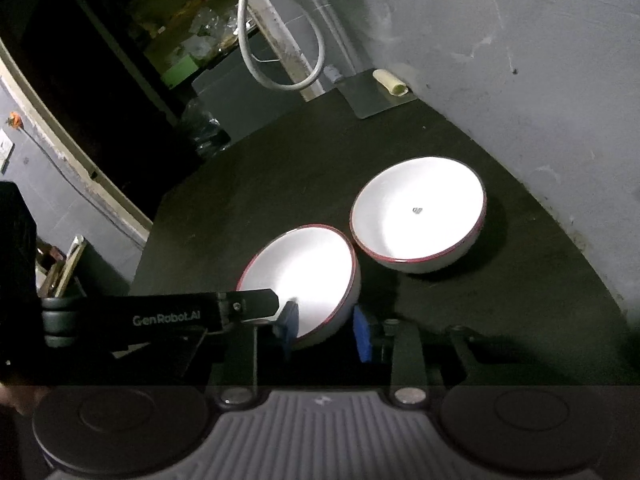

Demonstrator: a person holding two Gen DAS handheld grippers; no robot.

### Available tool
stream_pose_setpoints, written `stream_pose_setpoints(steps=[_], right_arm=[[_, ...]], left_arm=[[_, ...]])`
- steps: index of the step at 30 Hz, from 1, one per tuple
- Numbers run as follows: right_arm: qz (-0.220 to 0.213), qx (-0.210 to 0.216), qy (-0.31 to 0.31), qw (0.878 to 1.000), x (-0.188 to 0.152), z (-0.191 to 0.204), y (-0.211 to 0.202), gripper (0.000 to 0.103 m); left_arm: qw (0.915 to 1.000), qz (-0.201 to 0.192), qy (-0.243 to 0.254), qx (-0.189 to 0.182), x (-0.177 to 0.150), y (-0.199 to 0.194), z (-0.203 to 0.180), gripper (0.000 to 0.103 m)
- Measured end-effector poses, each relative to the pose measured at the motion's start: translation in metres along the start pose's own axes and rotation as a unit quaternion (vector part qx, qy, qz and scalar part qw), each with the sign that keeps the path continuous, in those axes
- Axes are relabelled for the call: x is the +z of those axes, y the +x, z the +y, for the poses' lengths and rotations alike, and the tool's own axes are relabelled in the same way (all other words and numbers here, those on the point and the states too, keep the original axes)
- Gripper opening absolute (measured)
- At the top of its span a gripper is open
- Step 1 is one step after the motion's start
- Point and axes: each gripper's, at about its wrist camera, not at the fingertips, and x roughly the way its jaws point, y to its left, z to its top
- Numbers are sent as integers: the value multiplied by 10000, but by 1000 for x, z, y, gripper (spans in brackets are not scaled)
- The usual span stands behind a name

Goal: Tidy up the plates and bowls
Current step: 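Close both grippers on the rim of the larger red-rimmed white bowl, then lift the white bowl and carry it over the steel bowl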

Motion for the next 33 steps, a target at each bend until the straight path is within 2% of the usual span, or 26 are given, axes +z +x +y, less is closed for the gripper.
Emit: stream_pose_setpoints(steps=[8,21,26,33], right_arm=[[-67,167,-189,9997,-5,8,-15,33],[-329,606,-494,9964,-18,31,-80,33],[-337,551,-493,9967,-34,40,-105,33],[-320,134,-403,9986,-63,57,-139,33]], left_arm=[[9999,-127,1,52,-9,-14,-2,16],[9978,-647,97,130,-32,-91,-21,16],[9973,-657,318,8,-47,-114,-29,16],[9955,-536,641,-447,-74,-134,-31,16]])
